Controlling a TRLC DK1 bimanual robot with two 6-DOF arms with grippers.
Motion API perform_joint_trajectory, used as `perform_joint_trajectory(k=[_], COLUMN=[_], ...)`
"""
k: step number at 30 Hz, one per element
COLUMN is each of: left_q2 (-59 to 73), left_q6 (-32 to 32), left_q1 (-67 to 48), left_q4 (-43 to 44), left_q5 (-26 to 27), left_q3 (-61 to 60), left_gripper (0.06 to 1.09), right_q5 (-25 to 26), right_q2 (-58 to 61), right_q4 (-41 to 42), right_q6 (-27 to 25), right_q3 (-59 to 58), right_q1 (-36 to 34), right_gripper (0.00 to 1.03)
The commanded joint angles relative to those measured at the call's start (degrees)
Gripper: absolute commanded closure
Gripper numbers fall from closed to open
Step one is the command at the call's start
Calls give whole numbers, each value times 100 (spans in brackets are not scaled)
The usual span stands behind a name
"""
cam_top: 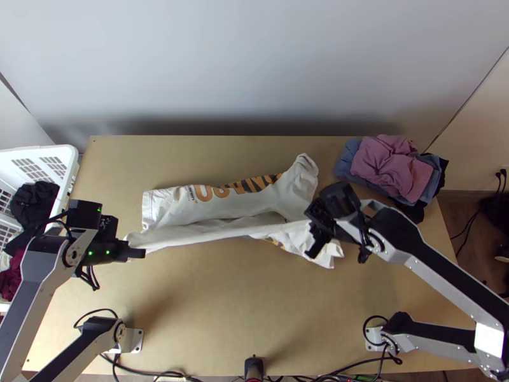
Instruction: Fold the t-shirt
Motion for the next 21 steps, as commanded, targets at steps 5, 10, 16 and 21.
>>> perform_joint_trajectory(k=[5,10,16,21], left_q2=[32,278,604,1008], left_q6=[300,414,590,651], left_q1=[48,145,206,206], left_q4=[295,541,972,1271], left_q5=[-399,-513,-601,-706], left_q3=[145,409,717,1016], left_gripper=[105,105,105,105], right_q5=[-5,-5,-5,-14], right_q2=[673,937,1297,1701], right_q4=[248,380,406,441], right_q6=[-487,-733,-1014,-1198], right_q3=[692,903,1298,1641], right_q1=[-406,-599,-801,-1012], right_gripper=[100,100,100,100])
